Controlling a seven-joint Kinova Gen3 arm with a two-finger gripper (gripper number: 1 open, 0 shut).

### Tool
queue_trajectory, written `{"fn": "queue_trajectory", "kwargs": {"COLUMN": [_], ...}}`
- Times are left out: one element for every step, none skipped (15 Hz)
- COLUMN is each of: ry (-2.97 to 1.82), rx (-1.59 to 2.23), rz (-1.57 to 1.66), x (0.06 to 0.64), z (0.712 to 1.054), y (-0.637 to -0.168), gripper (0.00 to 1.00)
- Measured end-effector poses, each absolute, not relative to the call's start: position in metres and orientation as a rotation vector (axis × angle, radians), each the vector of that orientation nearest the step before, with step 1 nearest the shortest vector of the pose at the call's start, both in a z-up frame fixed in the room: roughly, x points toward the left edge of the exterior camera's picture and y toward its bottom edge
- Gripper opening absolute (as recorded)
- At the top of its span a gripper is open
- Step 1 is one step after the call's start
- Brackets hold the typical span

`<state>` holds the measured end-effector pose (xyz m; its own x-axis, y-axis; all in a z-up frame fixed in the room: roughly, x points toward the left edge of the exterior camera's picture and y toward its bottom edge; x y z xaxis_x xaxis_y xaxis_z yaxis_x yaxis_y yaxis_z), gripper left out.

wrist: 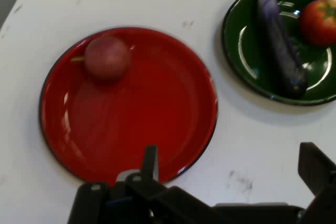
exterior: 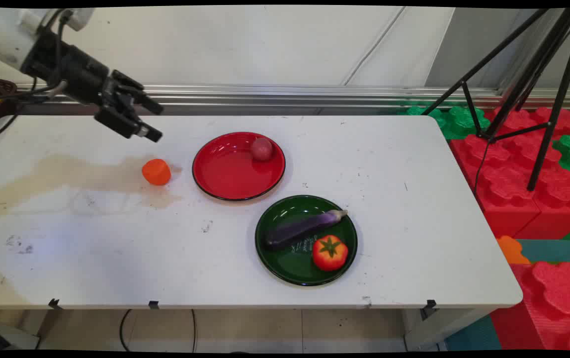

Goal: Pick up the eggplant from the green plate

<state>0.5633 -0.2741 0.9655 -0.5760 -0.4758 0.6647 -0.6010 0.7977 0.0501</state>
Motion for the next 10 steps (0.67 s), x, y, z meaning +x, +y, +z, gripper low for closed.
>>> {"fn": "queue_trajectory", "kwargs": {"ry": [-2.289, -2.287, -2.285, -2.285, -2.285, -2.288, -2.291, -2.296, -2.303, -2.311], "rx": [0.777, 0.767, 0.754, 0.739, 0.726, 0.715, 0.707, 0.695, 0.682, 0.668], "rz": [0.233, 0.231, 0.228, 0.224, 0.22, 0.217, 0.214, 0.209, 0.204, 0.196], "x": [0.555, 0.55, 0.542, 0.532, 0.523, 0.515, 0.51, 0.501, 0.492, 0.483], "z": [0.966, 0.966, 0.965, 0.963, 0.96, 0.957, 0.955, 0.95, 0.945, 0.939], "y": [-0.276, -0.277, -0.279, -0.282, -0.285, -0.288, -0.29, -0.293, -0.296, -0.3], "gripper": [1.0, 1.0, 1.0, 1.0, 1.0, 1.0, 1.0, 1.0, 1.0, 1.0]}}
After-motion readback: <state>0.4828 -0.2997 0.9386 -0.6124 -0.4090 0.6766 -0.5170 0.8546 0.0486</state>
